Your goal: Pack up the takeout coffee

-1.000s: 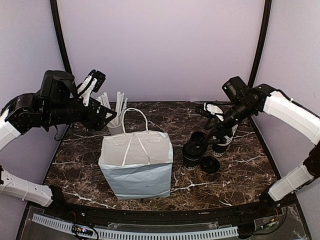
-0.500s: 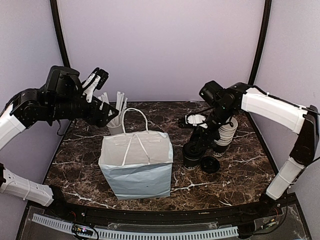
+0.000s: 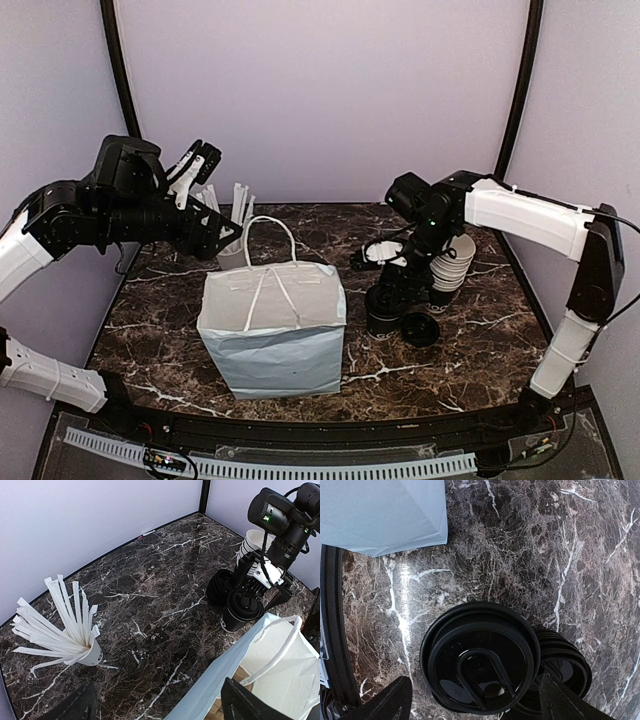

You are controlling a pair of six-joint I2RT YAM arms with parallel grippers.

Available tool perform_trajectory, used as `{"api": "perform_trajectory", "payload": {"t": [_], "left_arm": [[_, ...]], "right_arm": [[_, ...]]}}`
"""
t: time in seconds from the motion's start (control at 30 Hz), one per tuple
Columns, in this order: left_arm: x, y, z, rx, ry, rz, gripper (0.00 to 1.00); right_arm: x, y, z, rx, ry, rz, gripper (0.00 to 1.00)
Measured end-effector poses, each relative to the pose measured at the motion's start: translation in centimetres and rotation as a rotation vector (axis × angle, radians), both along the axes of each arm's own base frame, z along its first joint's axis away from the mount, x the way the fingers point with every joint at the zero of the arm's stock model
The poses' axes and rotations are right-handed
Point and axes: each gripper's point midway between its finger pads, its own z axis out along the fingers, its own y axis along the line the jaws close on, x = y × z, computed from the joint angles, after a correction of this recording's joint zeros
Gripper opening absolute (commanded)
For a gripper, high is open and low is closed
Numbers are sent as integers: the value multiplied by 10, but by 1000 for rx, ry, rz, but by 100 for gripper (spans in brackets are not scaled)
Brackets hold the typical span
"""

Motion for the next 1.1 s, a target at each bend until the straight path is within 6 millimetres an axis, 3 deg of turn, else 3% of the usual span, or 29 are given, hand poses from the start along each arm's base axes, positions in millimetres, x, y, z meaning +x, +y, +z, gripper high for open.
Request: {"api": "perform_trajectory", "payload": {"t": [0.6,1.1], "left_arm": [[-5,6,0,-13,-10,1,89],[-5,7,-5,-9,-2,7,89]], "right_arm": [[-2,9,-14,-68,-23,33,77],[-6,16,-16,-86,-78,62,81]]}}
